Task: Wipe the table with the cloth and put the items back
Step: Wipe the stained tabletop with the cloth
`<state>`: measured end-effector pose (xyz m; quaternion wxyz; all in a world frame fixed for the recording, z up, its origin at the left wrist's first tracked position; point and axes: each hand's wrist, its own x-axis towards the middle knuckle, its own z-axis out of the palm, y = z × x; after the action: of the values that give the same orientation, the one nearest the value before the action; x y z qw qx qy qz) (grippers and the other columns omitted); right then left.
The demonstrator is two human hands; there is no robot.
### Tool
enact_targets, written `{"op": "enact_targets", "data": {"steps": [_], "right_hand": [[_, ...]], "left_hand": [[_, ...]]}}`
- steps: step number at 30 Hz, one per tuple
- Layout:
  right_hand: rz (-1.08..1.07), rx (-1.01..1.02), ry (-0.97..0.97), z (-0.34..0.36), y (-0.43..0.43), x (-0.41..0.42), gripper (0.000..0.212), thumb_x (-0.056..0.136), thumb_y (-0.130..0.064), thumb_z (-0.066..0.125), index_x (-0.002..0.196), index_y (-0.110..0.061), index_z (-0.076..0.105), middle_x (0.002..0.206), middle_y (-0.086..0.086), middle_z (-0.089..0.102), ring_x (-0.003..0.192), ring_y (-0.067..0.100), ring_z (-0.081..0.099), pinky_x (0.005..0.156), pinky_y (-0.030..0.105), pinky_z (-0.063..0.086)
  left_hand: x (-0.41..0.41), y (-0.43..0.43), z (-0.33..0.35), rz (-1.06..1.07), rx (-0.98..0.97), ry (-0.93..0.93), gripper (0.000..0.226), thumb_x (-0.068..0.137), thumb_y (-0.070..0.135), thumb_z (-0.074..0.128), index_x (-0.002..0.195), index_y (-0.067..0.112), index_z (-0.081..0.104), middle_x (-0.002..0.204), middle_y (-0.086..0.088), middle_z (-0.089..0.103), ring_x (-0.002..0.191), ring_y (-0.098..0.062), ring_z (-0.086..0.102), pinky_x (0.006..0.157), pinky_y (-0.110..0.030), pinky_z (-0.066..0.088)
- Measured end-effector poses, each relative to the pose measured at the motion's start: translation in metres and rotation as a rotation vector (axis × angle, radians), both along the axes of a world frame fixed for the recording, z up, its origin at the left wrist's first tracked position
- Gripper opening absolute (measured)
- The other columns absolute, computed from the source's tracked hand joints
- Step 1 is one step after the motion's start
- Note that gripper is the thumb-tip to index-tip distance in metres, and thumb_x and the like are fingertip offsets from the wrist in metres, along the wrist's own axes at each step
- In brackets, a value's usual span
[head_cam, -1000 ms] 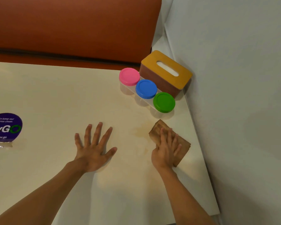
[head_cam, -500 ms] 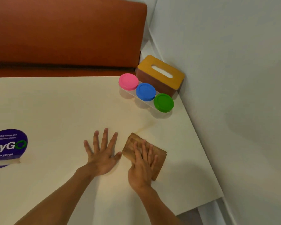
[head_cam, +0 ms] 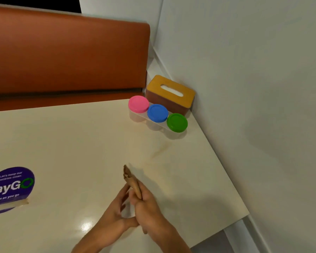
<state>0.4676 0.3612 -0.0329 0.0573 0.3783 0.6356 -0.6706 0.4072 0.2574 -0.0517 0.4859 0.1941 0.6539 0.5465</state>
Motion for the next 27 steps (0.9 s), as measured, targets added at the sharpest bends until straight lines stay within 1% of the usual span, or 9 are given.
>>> {"op": "enact_targets", "data": {"steps": [3,5,7,10,13,16,18,20,27], "right_hand": [[0.032,-0.234,0.065,0.023,0.014,-0.011,0.028,0.089,-0.05,0.058,0.115,-0.041,0.061,0.109,-0.013,0.069,0.11,0.003,0.06,0.099,0.029,0.044],[0.029,-0.375,0.14,0.031,0.03,-0.017,0.043,0.086,-0.057,0.058,0.121,-0.031,0.062,0.116,-0.011,0.067,0.116,0.01,0.057,0.104,0.042,0.044],[0.038,-0.362,0.163,0.037,0.057,-0.017,0.046,0.087,-0.059,0.053,0.128,-0.038,0.057,0.128,-0.019,0.058,0.126,0.008,0.049,0.111,0.044,0.037],[0.044,0.028,0.107,0.027,0.106,-0.005,0.026,0.096,-0.039,0.054,0.121,-0.038,0.063,0.132,-0.017,0.056,0.126,0.007,0.05,0.11,0.029,0.037],[0.015,0.503,0.017,-0.003,0.165,0.024,0.025,0.095,-0.014,0.057,0.117,-0.021,0.067,0.128,-0.005,0.058,0.129,0.015,0.05,0.108,0.023,0.037],[0.236,0.853,-0.21,-0.032,0.216,0.051,0.036,0.097,-0.018,0.053,0.132,-0.026,0.056,0.15,0.003,0.041,0.143,0.021,0.029,0.118,0.032,0.025],[0.374,0.948,-0.275,-0.046,0.234,0.065,0.044,0.097,-0.024,0.049,0.139,-0.036,0.045,0.16,-0.003,0.02,0.148,0.022,0.012,0.12,0.038,0.017],[0.45,0.984,-0.253,-0.053,0.24,0.074,0.05,0.097,-0.026,0.048,0.143,-0.043,0.036,0.162,-0.006,0.009,0.15,0.021,0.003,0.121,0.041,0.013],[0.457,0.941,-0.21,-0.06,0.255,0.079,0.049,0.099,-0.032,0.043,0.144,-0.047,0.029,0.162,-0.011,-0.001,0.149,0.016,-0.008,0.12,0.038,0.0]], "left_hand": [[-0.005,0.021,0.014,0.11,0.02,0.06,0.068,0.081,-0.006,0.064,0.129,0.039,0.048,0.117,0.019,0.065,0.116,0.006,0.056,0.084,-0.015,0.052],[-0.017,0.031,0.02,0.221,0.011,0.052,0.039,0.095,0.005,0.054,0.124,0.03,0.056,0.111,0.007,0.071,0.105,-0.008,0.067,0.078,-0.026,0.058],[-0.034,0.042,0.026,0.338,-0.061,0.167,0.019,0.101,0.02,0.047,0.109,0.02,0.065,0.093,-0.003,0.075,0.09,-0.023,0.071,0.067,-0.029,0.059],[-0.062,0.058,0.026,0.405,-0.099,0.427,0.027,0.103,0.024,0.041,0.113,0.009,0.061,0.103,-0.007,0.072,0.088,-0.029,0.065,0.069,-0.027,0.054],[-0.089,0.08,0.02,0.313,-0.049,0.714,0.04,0.097,0.012,0.035,0.136,0.017,0.046,0.13,-0.001,0.059,0.114,-0.024,0.056,0.093,-0.034,0.049],[-0.109,0.114,-0.008,0.12,-0.494,0.927,0.057,0.095,0.016,0.036,0.15,0.011,0.024,0.154,-0.01,0.032,0.142,-0.036,0.029,0.11,-0.049,0.033],[-0.098,0.136,-0.028,-0.018,-0.685,0.876,0.066,0.098,0.023,0.033,0.156,0.019,0.0,0.164,-0.002,0.0,0.15,-0.03,-0.001,0.119,-0.055,0.008],[-0.076,0.157,-0.046,-0.043,-0.745,0.873,0.068,0.1,0.032,0.029,0.154,0.022,-0.012,0.163,0.001,-0.013,0.149,-0.029,-0.015,0.116,-0.061,-0.004],[-0.031,0.21,-0.057,-0.032,-0.781,0.951,0.069,0.1,0.037,0.023,0.151,0.02,-0.021,0.161,-0.003,-0.022,0.146,-0.032,-0.023,0.112,-0.066,-0.009]]}}
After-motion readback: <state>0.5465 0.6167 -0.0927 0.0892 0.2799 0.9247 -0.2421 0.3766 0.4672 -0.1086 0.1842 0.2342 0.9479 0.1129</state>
